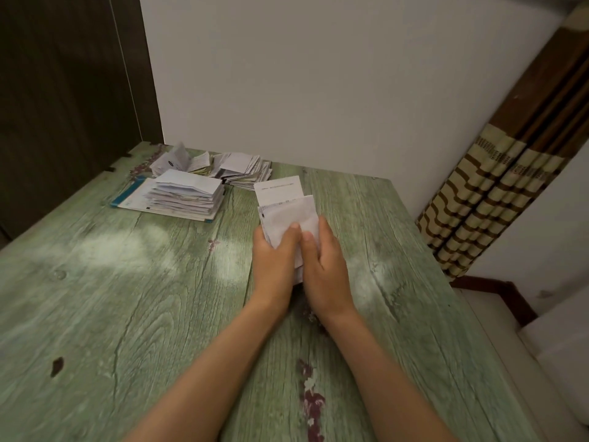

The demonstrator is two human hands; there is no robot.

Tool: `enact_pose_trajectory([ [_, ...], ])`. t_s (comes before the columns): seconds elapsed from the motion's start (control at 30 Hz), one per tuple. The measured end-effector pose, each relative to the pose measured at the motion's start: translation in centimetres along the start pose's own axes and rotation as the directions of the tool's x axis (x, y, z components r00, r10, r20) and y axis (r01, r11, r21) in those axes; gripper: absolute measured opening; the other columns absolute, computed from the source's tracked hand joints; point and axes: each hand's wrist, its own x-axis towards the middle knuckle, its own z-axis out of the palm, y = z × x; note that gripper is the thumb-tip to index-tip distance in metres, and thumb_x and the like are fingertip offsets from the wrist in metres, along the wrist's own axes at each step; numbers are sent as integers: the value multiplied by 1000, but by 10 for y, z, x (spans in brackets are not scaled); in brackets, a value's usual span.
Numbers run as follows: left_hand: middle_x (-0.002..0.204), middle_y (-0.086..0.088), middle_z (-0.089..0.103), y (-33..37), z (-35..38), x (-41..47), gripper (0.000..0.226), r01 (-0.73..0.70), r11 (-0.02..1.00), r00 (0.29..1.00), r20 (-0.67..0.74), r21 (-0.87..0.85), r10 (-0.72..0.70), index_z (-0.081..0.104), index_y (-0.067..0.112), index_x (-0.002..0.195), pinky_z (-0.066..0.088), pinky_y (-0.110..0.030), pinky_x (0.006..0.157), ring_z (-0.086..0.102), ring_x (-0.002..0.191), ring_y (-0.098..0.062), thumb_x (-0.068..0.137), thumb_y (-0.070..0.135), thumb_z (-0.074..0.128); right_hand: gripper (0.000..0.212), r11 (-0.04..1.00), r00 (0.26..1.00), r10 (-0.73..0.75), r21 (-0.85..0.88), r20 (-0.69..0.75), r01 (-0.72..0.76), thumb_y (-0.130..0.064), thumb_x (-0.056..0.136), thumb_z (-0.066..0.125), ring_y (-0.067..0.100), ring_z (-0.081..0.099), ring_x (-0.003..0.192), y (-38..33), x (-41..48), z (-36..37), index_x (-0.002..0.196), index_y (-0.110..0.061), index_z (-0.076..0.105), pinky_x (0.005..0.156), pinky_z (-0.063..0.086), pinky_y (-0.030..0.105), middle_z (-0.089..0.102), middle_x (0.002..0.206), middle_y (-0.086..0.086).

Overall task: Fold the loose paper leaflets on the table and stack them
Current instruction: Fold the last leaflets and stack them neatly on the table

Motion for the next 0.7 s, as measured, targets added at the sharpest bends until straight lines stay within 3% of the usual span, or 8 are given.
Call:
enact_pose_trajectory([
  [0.07,105,-6,67,2,-1,2,26,-2,1000,1000,-5,-14,2,54,9,118,57,-28,77,67,92,-19,91,9,56,29,975,997,69,209,36,-75,-18,96,52,8,58,107,-6,1,-6,125,-26,49,91,49,22,59,115,-9],
  [0.17,96,0,67,6,1,-1,23,31,995,999,-25,-99,-34,54,13,113,56,-20,64,66,80,-10,91,8,57,37,852,957,291,456,-5,-257,-10,82,71,21,68,96,-10,3,-12,116,-15,55,81,57,32,66,110,9],
  [0.23,95,0,66,8,3,-5,23,57,989,998,-32,-135,-62,54,12,113,56,-20,62,65,79,-10,91,7,58,41,744,906,423,565,15,-356,-8,76,76,28,69,94,-12,3,-13,111,-8,55,81,57,40,67,107,16],
  [0.3,97,-3,66,10,-1,-5,26,75,989,996,-43,-131,-81,54,10,111,57,-21,64,65,81,-13,88,3,61,41,678,885,455,604,103,-419,-4,77,73,33,67,95,-14,4,-15,112,1,54,83,56,44,67,108,19],
  [0.37,106,-10,66,16,-17,-5,39,100,985,993,-46,-140,-108,52,5,116,57,-28,72,66,90,-20,80,-3,66,35,703,876,427,528,223,-477,-1,80,69,31,66,89,-19,4,-25,110,2,52,77,57,39,66,104,18],
  [0.47,115,-12,63,27,-49,-9,73,149,988,989,-13,-29,-150,47,6,125,55,-38,83,64,101,-26,60,4,82,28,835,821,386,219,420,-505,1,80,68,23,62,82,-26,6,-49,103,-5,52,71,55,31,62,98,12],
  [0.6,98,-3,59,34,-77,-39,76,106,946,994,-14,308,-107,40,22,128,51,-21,63,61,86,-15,67,2,81,25,891,732,440,-153,521,-427,1,80,68,21,57,85,-39,-3,-63,99,-8,54,86,50,38,59,94,9],
  [0.7,97,-1,55,42,-87,-58,63,-52,774,992,121,631,-32,42,20,129,47,-17,62,56,80,-13,77,4,73,23,881,698,473,-269,537,-390,-2,79,70,21,56,87,-47,-26,-73,93,-12,54,88,49,38,59,95,7],
])
